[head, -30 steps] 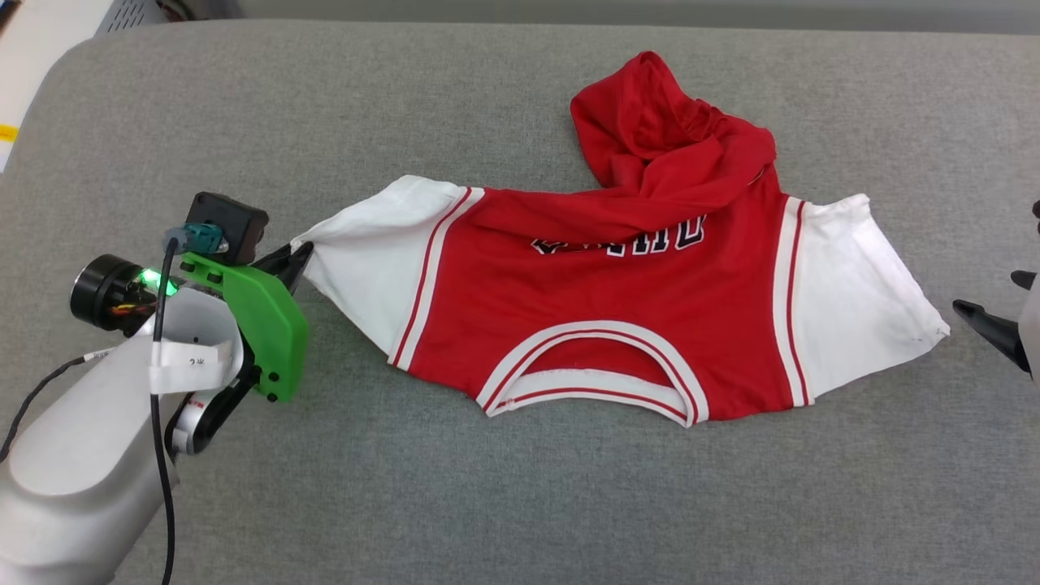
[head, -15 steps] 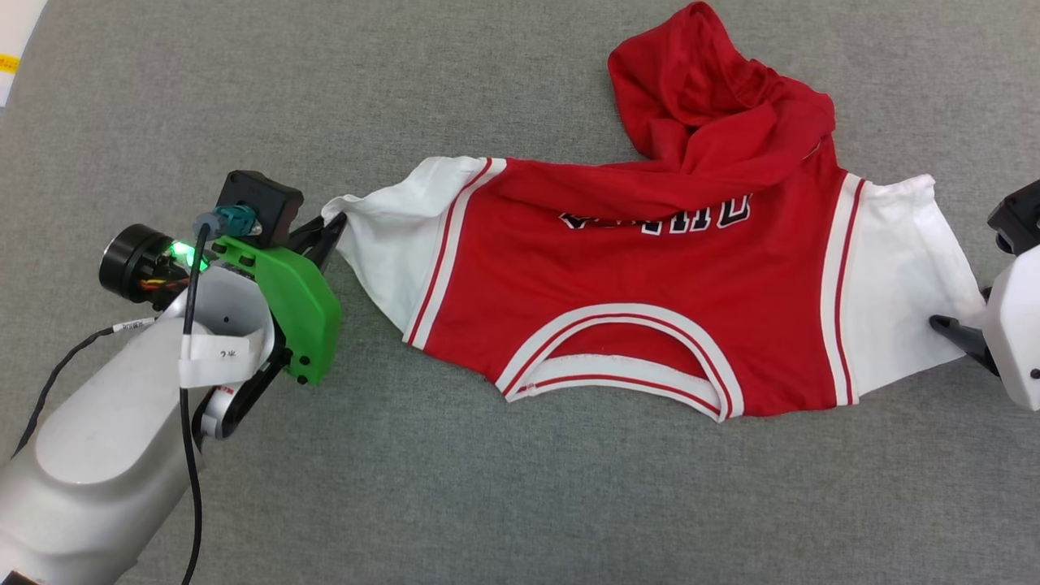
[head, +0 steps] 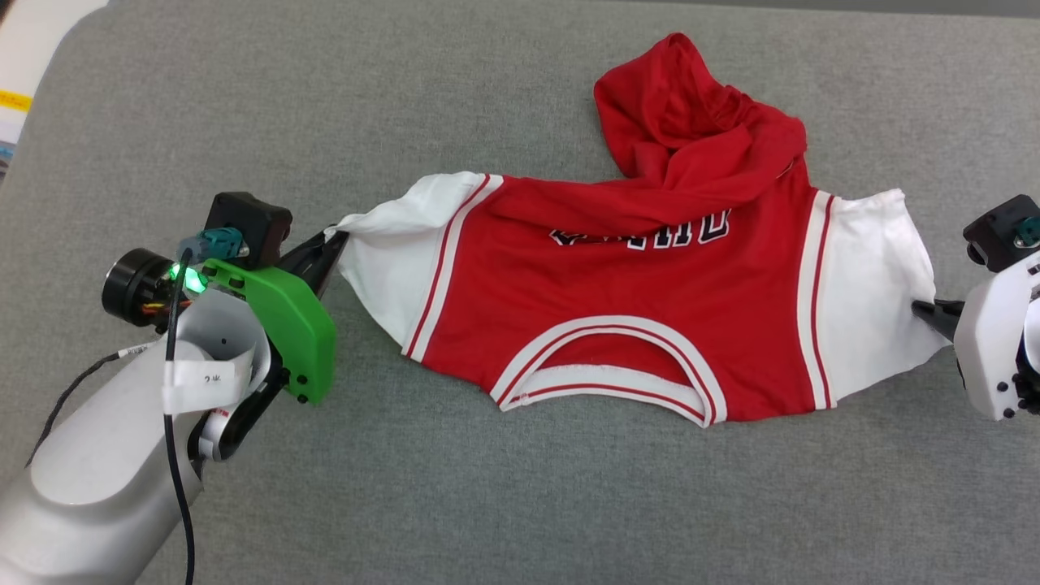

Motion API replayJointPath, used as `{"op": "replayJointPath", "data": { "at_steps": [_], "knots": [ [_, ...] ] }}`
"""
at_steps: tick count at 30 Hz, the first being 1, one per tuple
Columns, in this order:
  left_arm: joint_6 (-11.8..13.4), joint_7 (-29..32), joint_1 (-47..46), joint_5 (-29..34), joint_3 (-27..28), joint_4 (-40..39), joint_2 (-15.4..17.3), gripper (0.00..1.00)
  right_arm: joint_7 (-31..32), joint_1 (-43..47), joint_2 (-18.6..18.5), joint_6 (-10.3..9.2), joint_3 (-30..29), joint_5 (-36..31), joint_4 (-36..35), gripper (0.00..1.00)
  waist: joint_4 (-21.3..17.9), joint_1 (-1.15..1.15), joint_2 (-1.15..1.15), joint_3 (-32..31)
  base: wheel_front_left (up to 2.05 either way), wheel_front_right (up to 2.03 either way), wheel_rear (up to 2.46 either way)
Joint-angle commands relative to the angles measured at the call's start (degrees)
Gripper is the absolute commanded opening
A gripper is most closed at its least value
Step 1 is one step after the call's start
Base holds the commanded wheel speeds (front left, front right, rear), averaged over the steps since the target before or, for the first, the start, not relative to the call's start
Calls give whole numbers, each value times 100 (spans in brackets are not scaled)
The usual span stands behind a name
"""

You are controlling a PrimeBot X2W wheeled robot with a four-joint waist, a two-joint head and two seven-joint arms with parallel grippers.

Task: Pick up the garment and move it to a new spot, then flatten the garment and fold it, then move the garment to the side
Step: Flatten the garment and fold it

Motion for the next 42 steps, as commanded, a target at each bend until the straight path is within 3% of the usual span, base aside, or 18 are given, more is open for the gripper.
{"op": "replayJointPath", "data": {
  "at_steps": [1, 12, 17, 21, 31, 42],
  "knots": [
    [-37, -56, 113, -145, 41, -94, 31, 0, -210, 25, -7, 2, 3, 104, -45, 0, -31, -1, 0, -332, 0, 0, 0],
    [-289, -8, 569, -1437, 596, -1502, 152, 0, -1308, 250, -566, 2, -787, 634, -892, 0, -171, -1, 0, -1090, 0, 0, 0],
    [-301, 57, 415, -1810, 891, -2167, 208, 0, -1510, 197, -755, 2, -1406, 670, -1310, 0, -269, -1, 0, -1312, 0, 0, 0],
    [-356, 78, -84, -2191, 1249, -2566, 50, 0, -1501, 20, -815, 2, -2166, 741, -1655, 0, -350, -1, 0, -1539, 0, 0, 0],
    [-441, 8, -1235, -2284, 1550, -2275, -421, 0, -1093, -669, -537, 2, -2875, 562, -1708, 0, -434, -1, 0, -1458, 0, 0, 0],
    [-403, -93, -2984, -2001, 1600, -1247, -1213, 0, -604, -2223, -279, 2, -2939, 181, -1159, 0, -465, -1, 0, -478, 0, 0, 0]
  ]
}}
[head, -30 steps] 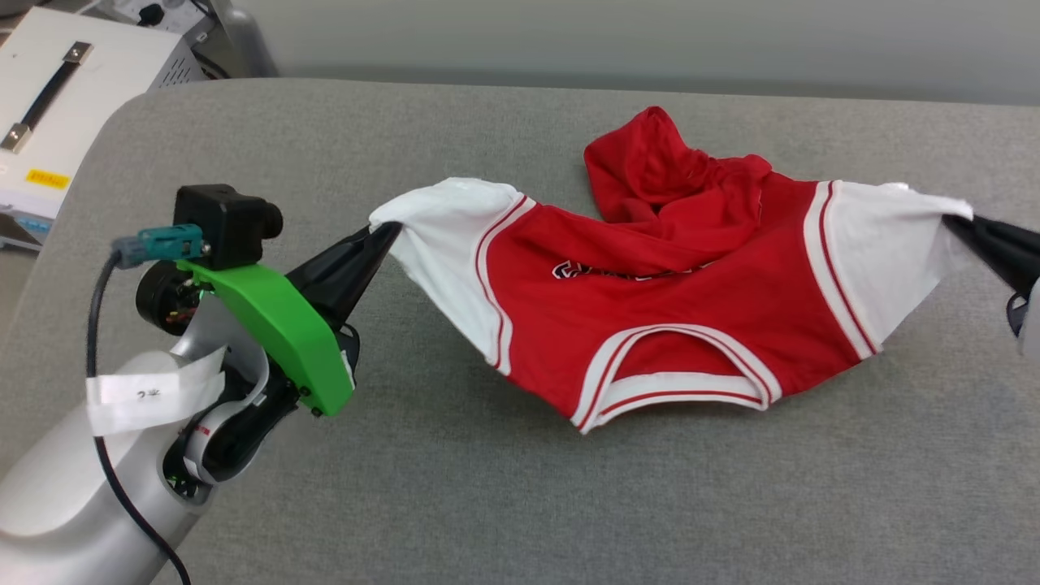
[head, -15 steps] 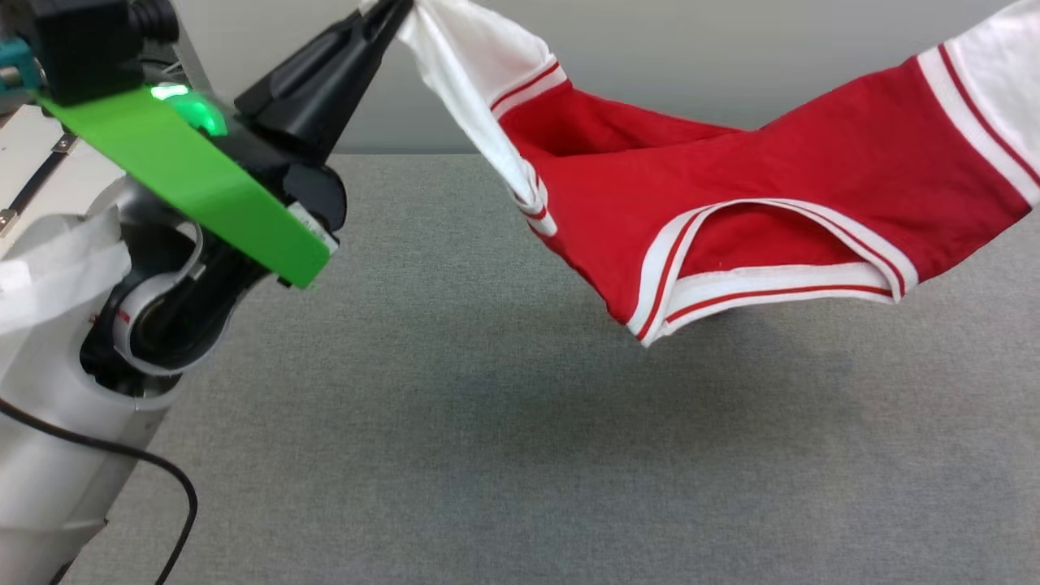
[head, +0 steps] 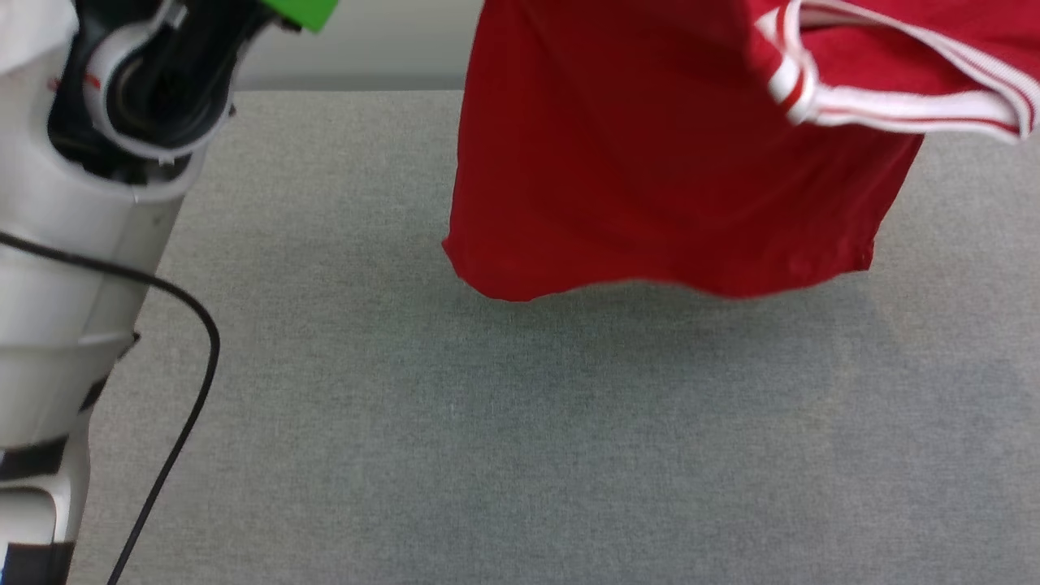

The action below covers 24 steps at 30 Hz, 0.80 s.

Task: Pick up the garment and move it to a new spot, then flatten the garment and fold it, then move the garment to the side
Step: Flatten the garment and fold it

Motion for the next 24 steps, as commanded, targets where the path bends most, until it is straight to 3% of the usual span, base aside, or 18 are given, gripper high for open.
{"op": "replayJointPath", "data": {
  "at_steps": [1, 7, 14, 24],
  "knots": [
    [14, -29, -323, 126, 16, 179, -91, 0, 26, -324, 25, -2, 24, -74, 116, 0, -15, 0, 0, 527, 0, 0, 0],
    [74, -161, -1575, 611, -17, 1231, -406, 0, -75, -1631, 218, -2, 245, -403, 633, 0, -79, 0, 0, 1267, 0, 0, 0],
    [33, -498, -2802, 1171, -85, 2397, -630, 0, -605, -2999, 673, -2, 625, -791, 1453, 0, -142, 0, 0, 1961, 0, 0, 0],
    [-156, -1060, -3387, 1507, -155, 3555, -752, 0, -1477, -3922, 1160, -2, 1124, -1106, 2749, 0, -159, 0, 0, 2504, 0, 0, 0]
  ]
}}
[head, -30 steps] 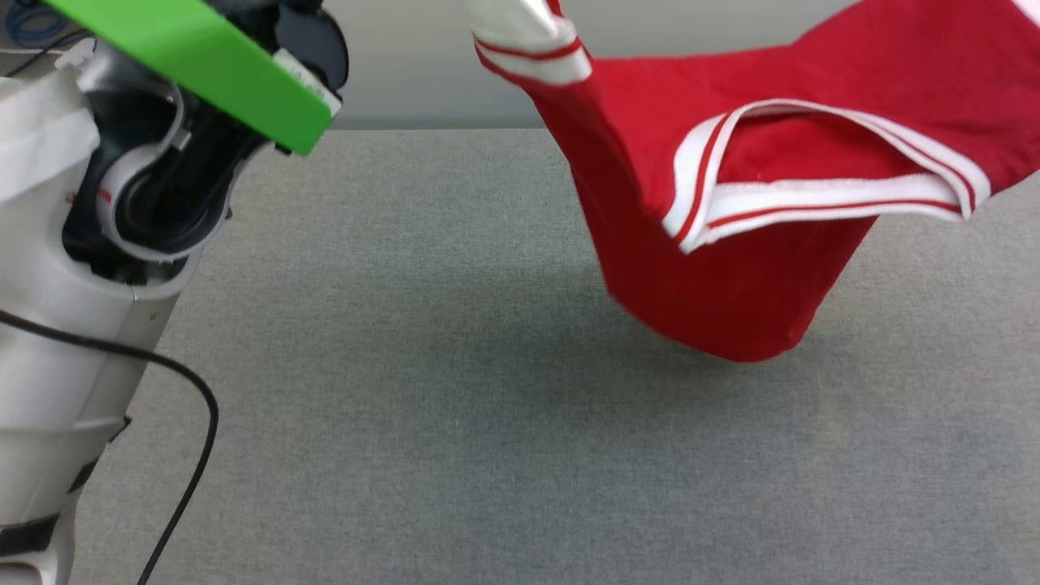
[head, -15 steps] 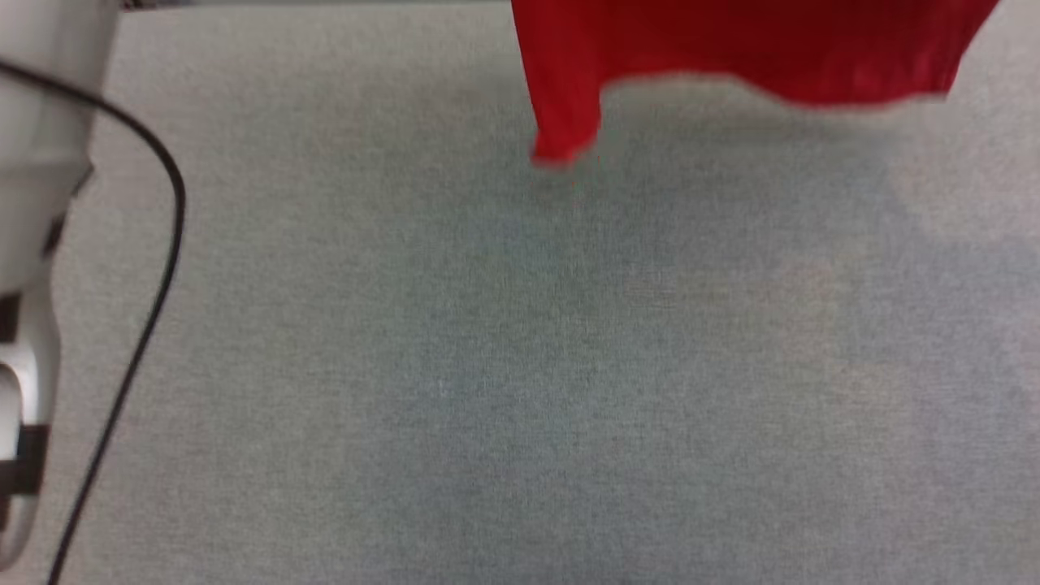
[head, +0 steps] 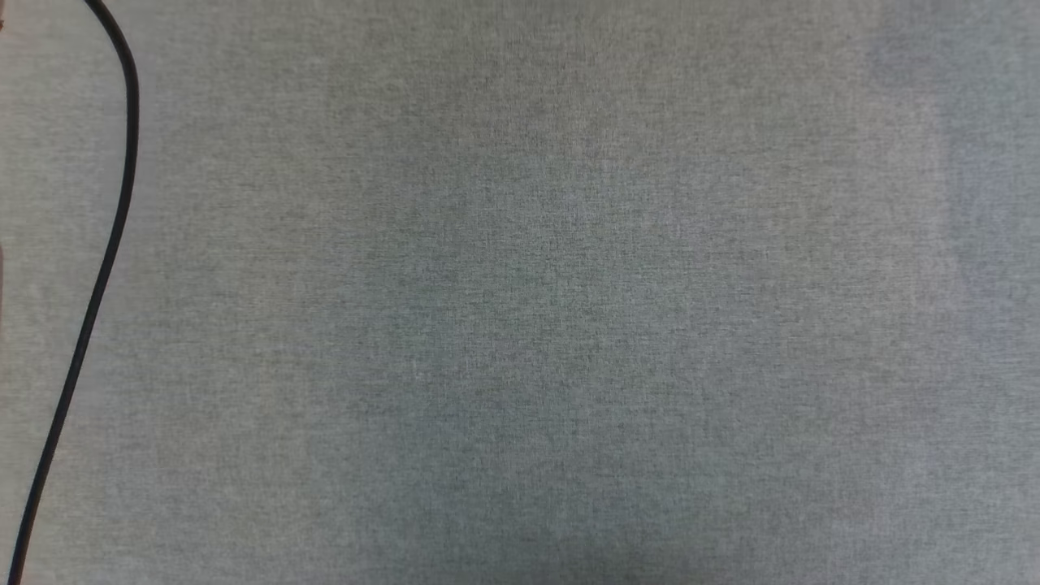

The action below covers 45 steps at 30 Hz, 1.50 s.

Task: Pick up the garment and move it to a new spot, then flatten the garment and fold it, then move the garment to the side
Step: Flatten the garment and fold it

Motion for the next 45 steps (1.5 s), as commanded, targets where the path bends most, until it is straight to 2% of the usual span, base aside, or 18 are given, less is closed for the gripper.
{"op": "replayJointPath", "data": {
  "at_steps": [1, 10, 17, 28, 35, 45],
  "knots": [
    [-67, -99, -39, 32, -14, 83, -10, 0, -106, -13, 80, -2, 106, 13, 103, 0, -54, -2, 0, 238, 0, 0, 0],
    [-311, -734, 1030, -23, -129, 353, 68, 0, -901, 882, 397, -2, 761, 391, 580, 0, -178, -2, 0, 67, 0, 0, 0],
    [-291, -1064, 2297, -103, -47, 104, 272, 0, -1437, 1834, 430, -2, 1150, 697, 584, 0, -141, -2, 0, -268, 0, 0, 0],
    [48, -1183, 5208, 6, 485, -964, 681, 0, -1759, 4026, 451, -2, 1471, 977, 215, 0, -145, -2, 0, -1362, 0, 0, 0],
    [328, -1185, 7079, -23, 887, -1674, 852, 0, -1773, 5673, 365, -2, 1074, 983, -220, 0, -143, -2, 0, -2018, 0, 0, 0],
    [708, -1182, 9242, -406, 1066, -2361, 1099, 0, -1757, 8140, 253, -2, 512, 865, -889, 0, -206, -2, 0, -2743, 0, 0, 0]
  ]
}}
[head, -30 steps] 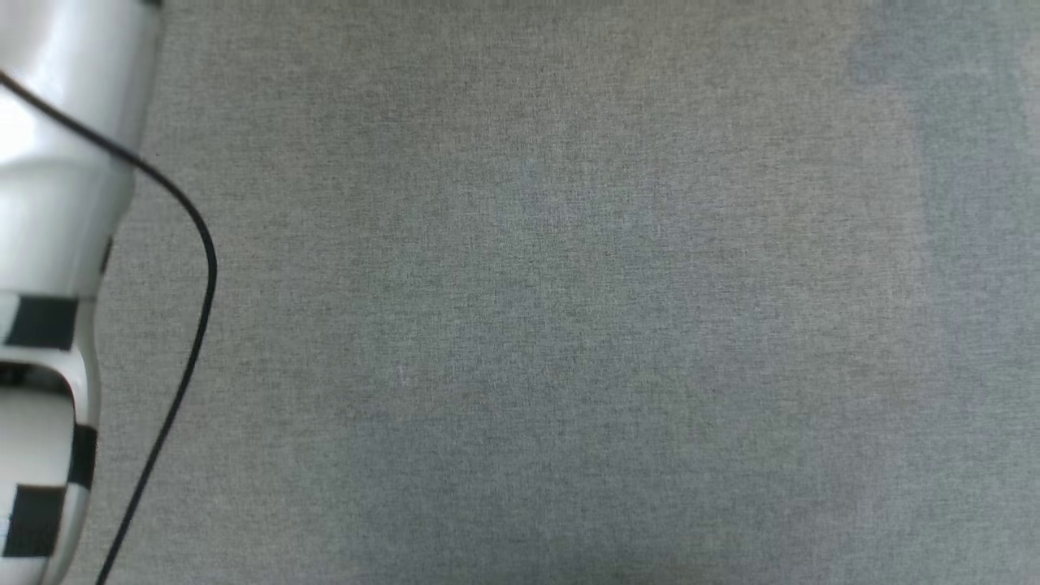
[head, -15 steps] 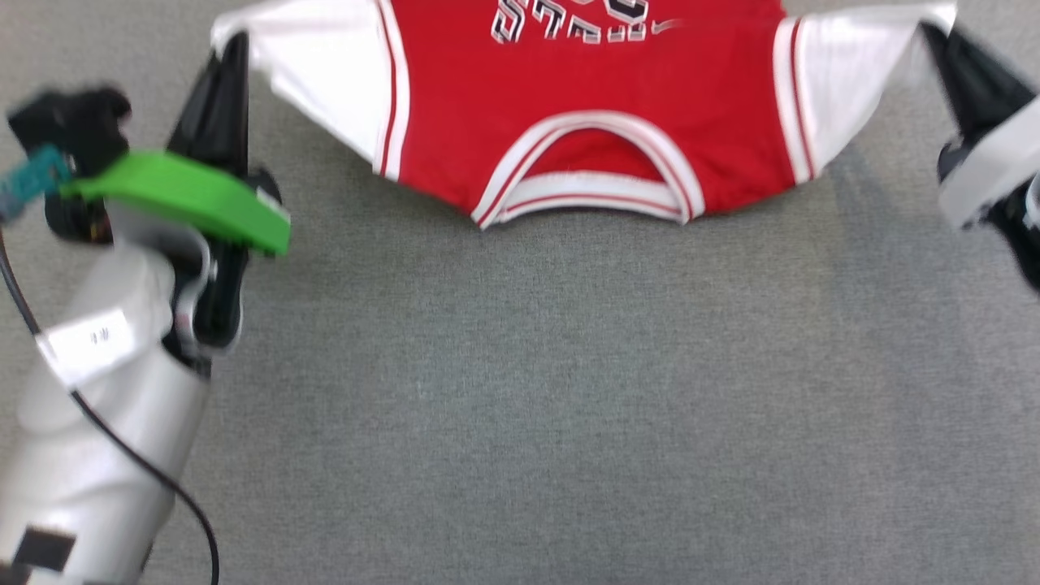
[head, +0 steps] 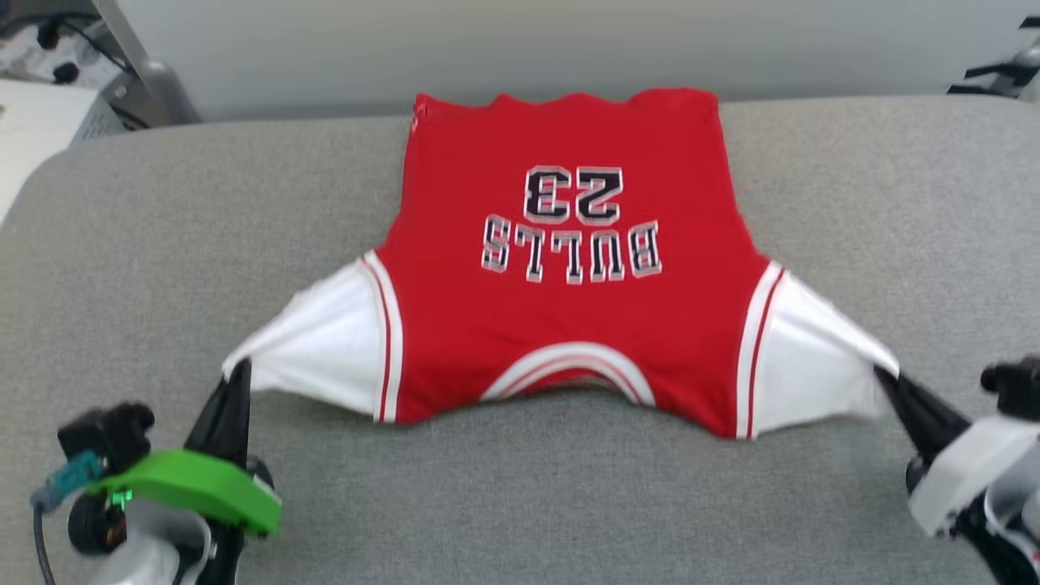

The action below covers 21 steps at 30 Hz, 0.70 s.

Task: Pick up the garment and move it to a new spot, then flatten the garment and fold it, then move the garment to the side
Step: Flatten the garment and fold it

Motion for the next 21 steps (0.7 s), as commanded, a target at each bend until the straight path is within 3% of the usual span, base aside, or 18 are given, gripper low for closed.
{"op": "replayJointPath", "data": {
  "at_steps": [1, 12, 21],
  "knots": [
    [81, -30, 251, -60, 53, -42, 83, 0, 8, 265, -15, -3, -43, -54, -63, 0, -55, 1, 0, -312, 0, 0, 0],
    [353, -31, 1701, -306, 208, -253, 64, 0, 400, 2029, 178, -3, -681, -274, -246, 0, -55, 1, 0, -721, 0, 0, 0],
    [397, -1, 1846, -236, 33, -226, -55, 0, 743, 2768, 433, -3, -1285, -661, -432, 0, 112, 1, 0, -761, 0, 0, 0]
  ]
}}
